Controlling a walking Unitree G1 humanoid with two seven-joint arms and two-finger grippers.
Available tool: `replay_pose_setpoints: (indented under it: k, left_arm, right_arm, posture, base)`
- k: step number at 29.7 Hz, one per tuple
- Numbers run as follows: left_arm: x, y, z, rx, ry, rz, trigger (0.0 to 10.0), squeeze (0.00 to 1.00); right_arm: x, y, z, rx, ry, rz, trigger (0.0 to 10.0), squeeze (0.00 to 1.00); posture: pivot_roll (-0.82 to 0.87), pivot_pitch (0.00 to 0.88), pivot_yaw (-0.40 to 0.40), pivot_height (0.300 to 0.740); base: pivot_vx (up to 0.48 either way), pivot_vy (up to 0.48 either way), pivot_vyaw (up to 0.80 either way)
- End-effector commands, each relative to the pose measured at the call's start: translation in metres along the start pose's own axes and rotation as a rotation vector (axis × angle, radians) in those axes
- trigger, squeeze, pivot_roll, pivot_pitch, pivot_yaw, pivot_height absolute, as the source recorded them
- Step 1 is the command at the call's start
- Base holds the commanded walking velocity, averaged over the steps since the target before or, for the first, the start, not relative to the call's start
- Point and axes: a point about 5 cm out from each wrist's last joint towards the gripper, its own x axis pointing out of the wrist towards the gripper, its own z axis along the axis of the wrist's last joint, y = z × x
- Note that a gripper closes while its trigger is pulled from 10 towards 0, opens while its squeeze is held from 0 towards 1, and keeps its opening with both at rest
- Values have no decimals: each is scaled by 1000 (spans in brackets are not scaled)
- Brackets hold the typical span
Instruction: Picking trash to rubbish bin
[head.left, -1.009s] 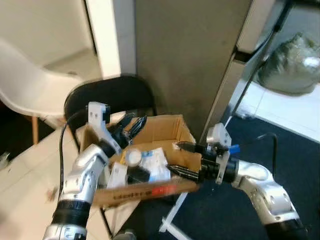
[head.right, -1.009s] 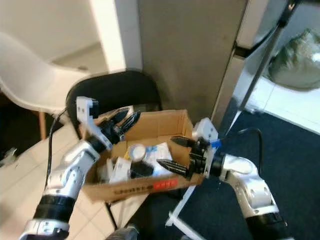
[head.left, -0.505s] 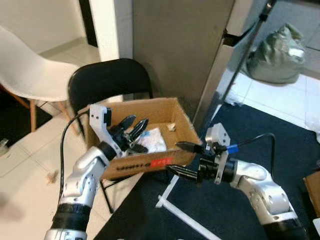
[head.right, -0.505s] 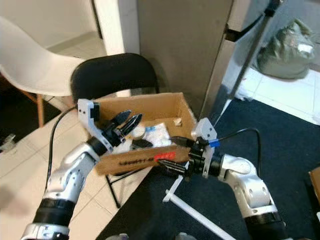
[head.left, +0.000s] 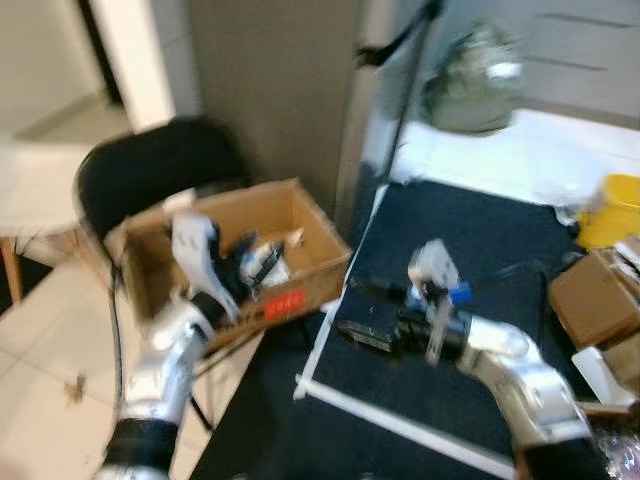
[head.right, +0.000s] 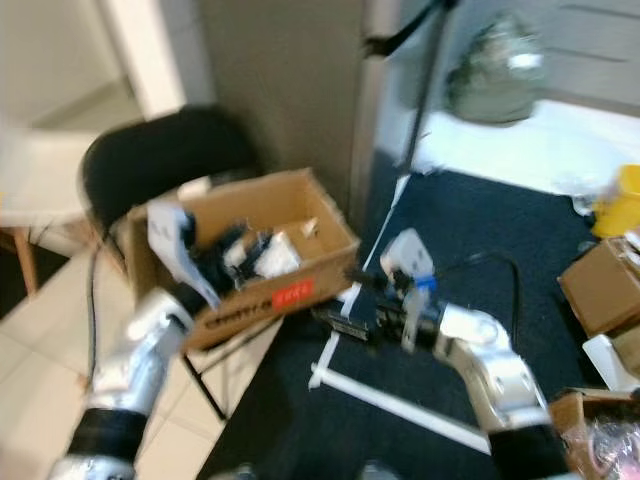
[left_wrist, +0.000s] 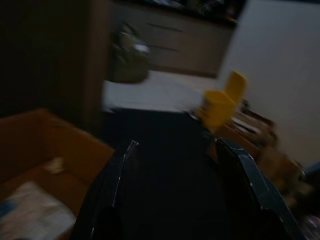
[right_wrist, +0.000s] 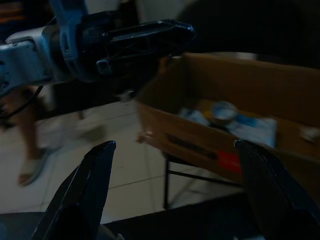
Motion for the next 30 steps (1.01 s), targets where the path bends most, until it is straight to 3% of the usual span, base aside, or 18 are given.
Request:
replay_pose_setpoints:
  k: [1,10,18,30]
  left_arm:
    - [-3,2,-2,15,7,17,10000,0]
    - [-7,0,-3,85,1,48,10000,0]
    - [-9,-3,-2,87,1,52,10000,0]
    - [-15,-8,-3,130,18,67,10000,0]
  right_arm:
    - [0,-4,2,-8,-9,-27,10000,0]
    - [9,-17,21,-13,-124,-162,10000,0]
    - [17,-19,18,72,-207,-261,10000,0]
    - [23,-18,17,69,-231,-356,10000,0]
  posture:
    - [3,0,6,740]
    - [9,0,2,740]
    - [5,0,2,740]
    - [4,0,7,740]
  base:
    - [0,0,-788]
    - [0,0,-784]
    - [0,0,-781]
    - [0,0,-781]
